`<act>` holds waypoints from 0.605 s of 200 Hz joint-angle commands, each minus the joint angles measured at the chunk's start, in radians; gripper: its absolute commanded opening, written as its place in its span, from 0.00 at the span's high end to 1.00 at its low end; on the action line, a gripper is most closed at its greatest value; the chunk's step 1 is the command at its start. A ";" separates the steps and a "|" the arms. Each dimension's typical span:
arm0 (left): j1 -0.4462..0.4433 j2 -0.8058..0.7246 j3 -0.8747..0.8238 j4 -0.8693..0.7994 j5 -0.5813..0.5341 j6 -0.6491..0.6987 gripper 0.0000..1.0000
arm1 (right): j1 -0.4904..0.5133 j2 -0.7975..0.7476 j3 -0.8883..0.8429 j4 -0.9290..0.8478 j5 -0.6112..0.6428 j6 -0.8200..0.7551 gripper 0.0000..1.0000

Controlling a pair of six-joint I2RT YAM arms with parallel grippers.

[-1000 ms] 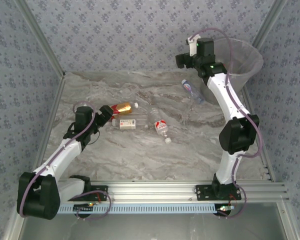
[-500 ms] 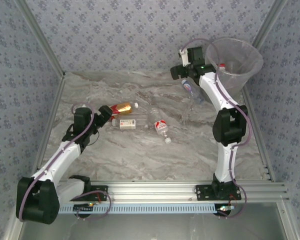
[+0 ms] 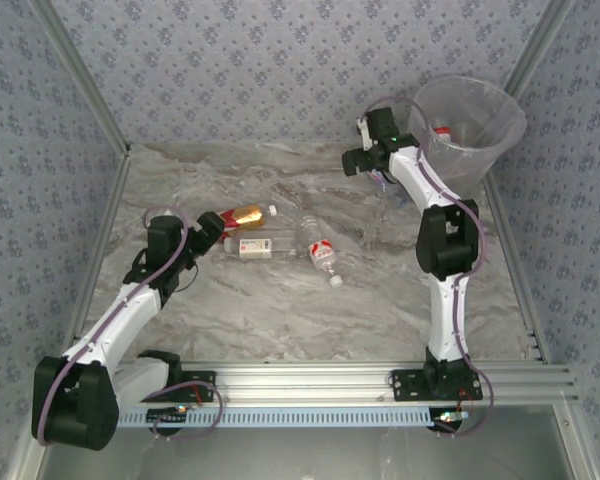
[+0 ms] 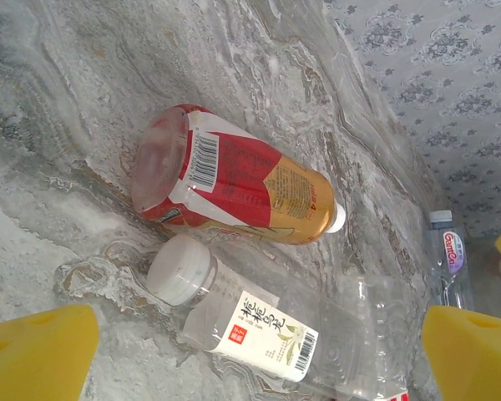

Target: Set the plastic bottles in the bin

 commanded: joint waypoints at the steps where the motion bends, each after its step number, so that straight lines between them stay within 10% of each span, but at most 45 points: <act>1: 0.005 0.006 0.005 0.009 0.038 0.031 0.00 | -0.021 0.058 0.069 -0.053 0.059 0.036 0.00; 121: 0.005 0.037 0.002 0.016 0.025 0.031 0.01 | -0.040 0.260 0.233 -0.130 0.133 0.037 0.00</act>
